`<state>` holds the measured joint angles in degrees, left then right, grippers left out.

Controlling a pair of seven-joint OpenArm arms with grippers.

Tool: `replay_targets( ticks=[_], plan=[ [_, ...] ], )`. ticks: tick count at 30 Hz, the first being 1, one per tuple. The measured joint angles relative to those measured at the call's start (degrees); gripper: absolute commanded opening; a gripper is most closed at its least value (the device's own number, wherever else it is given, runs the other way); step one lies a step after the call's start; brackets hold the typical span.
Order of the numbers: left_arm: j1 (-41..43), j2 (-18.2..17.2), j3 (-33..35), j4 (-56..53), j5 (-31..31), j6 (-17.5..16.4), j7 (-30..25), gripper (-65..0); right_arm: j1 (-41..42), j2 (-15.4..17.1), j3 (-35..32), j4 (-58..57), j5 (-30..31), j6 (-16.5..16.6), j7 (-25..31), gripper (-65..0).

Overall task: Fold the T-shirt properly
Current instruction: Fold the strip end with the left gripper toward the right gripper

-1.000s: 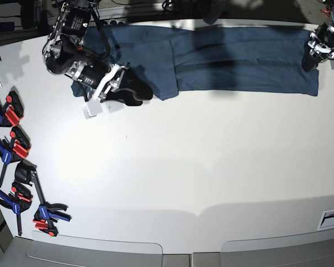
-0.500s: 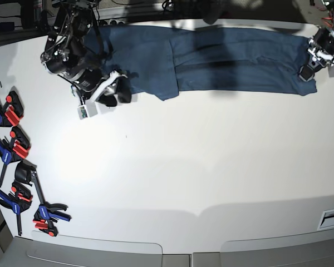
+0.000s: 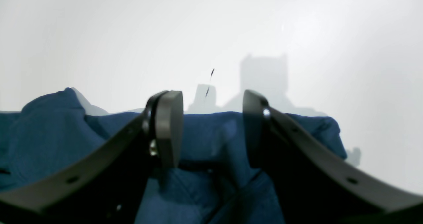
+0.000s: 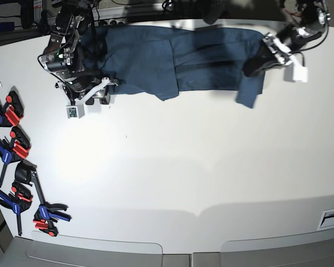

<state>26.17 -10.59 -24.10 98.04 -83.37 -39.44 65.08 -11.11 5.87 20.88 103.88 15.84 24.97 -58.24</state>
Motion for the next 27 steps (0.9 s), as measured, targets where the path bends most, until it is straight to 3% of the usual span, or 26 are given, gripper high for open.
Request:
replay_targets(
  ticks=[6,13,19,22,23,26,27],
  plan=[
    [-1.68,2.80,11.34,0.00,1.25,0.00,-2.84,-65.0,0.00,0.00,0.00,0.00,0.00,0.00,0.00,-37.9],
    [-4.98,4.22,20.24,0.00,11.26,0.09,-6.47,-65.0,0.00,0.00,0.00,0.00,0.00,0.00,0.00,-37.9],
    [-6.01,4.24,23.43,0.00,17.55,0.13,-9.60,-65.0,0.00,0.00,0.00,0.00,-0.02,0.00,-0.02,-37.9],
    [-6.03,4.22,23.41,0.00,17.68,0.15,-9.57,-65.0,0.00,0.00,0.00,0.00,-0.02,0.00,-0.02,-37.9],
    [-6.03,4.22,23.41,0.00,17.66,0.15,-9.33,-60.9,0.00,0.00,0.00,0.00,-0.04,0.00,-0.02,-37.9],
    [-6.01,4.22,23.41,0.00,17.64,0.15,-8.28,-38.6,0.00,0.00,0.00,0.00,-0.02,0.00,-0.02,-37.9],
    [-6.03,4.22,23.41,0.00,17.66,0.15,-8.31,-35.7,0.00,0.00,0.00,0.00,-0.02,0.00,-0.02,-37.9]
  ],
)
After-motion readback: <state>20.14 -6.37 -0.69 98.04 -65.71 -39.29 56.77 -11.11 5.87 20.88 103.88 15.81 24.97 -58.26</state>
